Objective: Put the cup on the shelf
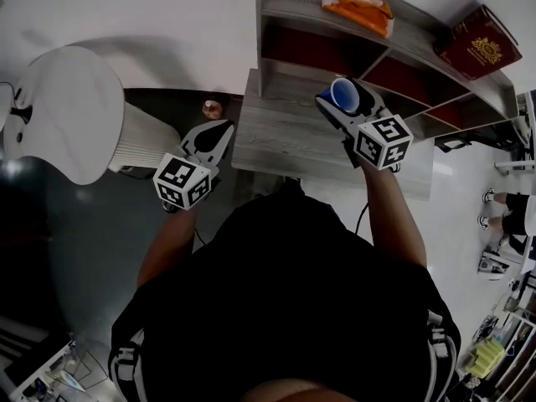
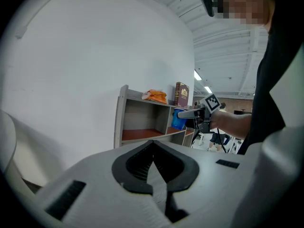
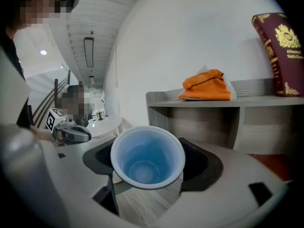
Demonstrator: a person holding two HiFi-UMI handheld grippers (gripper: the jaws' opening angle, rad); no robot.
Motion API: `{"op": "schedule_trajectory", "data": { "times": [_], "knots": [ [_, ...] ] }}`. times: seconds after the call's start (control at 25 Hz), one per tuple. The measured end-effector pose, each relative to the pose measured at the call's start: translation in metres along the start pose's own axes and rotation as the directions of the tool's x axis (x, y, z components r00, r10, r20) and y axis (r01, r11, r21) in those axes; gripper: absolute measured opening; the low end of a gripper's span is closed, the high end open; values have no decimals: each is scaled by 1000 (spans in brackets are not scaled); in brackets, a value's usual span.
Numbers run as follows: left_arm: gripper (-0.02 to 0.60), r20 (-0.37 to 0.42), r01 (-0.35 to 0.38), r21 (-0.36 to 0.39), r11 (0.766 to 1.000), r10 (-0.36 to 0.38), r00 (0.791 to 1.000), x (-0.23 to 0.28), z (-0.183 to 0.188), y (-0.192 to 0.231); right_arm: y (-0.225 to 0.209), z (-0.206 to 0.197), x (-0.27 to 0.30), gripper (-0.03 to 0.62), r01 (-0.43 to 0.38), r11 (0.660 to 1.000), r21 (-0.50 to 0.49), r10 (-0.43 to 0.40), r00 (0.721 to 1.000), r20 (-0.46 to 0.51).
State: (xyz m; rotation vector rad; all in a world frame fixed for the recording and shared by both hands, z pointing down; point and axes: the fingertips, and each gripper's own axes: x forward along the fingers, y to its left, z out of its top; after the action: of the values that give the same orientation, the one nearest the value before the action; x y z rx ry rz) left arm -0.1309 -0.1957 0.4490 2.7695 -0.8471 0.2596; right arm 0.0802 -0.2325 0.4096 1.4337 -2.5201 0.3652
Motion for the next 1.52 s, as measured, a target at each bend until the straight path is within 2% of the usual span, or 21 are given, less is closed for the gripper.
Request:
{"op": "schedule_trajectory", "data": {
  "times": [0.68, 1.2, 1.52],
  "knots": [
    [17, -21, -71, -29, 997, 70, 997, 33, 4, 20, -60, -12, 63, 382, -21, 1000, -18, 20, 999, -45],
    [17, -34, -123, -50, 991, 121, 992, 43, 3, 39, -84, -16, 117, 382, -54, 998, -19, 53, 996, -77],
    [17, -39, -140, -62, 988, 137, 990, 49, 2, 49, -101, -24, 139, 382, -41, 999, -27, 39, 994, -100]
  ]
}}
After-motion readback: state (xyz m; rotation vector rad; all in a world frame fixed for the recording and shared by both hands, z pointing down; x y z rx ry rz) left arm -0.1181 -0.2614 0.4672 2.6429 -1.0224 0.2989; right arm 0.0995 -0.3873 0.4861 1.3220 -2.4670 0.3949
